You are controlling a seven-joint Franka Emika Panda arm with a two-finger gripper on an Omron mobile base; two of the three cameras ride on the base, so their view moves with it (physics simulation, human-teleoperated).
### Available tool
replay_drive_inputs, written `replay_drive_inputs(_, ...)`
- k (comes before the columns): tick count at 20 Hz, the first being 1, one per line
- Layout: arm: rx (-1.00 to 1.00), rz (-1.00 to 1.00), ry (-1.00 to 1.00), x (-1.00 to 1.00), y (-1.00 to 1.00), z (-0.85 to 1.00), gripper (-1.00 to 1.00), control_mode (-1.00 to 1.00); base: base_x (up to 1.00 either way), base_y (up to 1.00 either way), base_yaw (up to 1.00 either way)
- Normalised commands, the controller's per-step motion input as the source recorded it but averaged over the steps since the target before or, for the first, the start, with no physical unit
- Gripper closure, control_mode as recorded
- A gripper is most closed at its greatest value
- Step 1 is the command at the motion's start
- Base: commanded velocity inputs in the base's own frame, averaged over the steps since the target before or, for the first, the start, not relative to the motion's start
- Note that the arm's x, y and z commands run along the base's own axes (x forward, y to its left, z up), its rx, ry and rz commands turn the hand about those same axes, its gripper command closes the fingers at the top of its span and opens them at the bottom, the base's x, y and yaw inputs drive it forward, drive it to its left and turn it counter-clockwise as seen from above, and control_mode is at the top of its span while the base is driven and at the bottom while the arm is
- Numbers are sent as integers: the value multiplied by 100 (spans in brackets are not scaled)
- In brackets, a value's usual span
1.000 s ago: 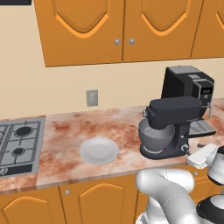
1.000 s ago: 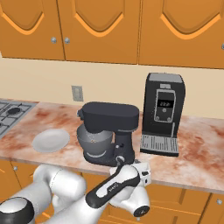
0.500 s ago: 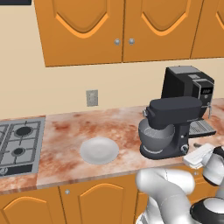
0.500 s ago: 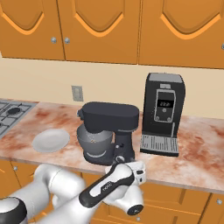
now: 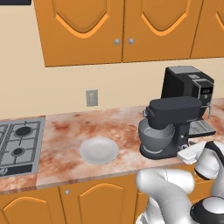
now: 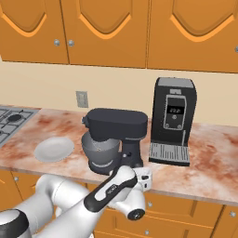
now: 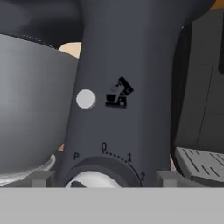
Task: Add butter and sugar cubes to the stand mixer bowl and then turn on the stand mixer to begin making frosting.
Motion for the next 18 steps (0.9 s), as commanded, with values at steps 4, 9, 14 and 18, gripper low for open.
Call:
replay_drive_inputs(4, 0, -5, 0, 8, -1, -4, -100, -100, 0, 0, 0)
replay_drive_inputs(9, 0, -6, 0, -5, 2, 0, -100, -100, 0, 0, 0)
replay_drive_inputs(14, -1, -4, 0, -2, 5, 0, -100, -100, 0, 0, 0)
replay_drive_inputs(18, -1, -1, 0, -5, 16, 0, -100, -100, 0, 0, 0)
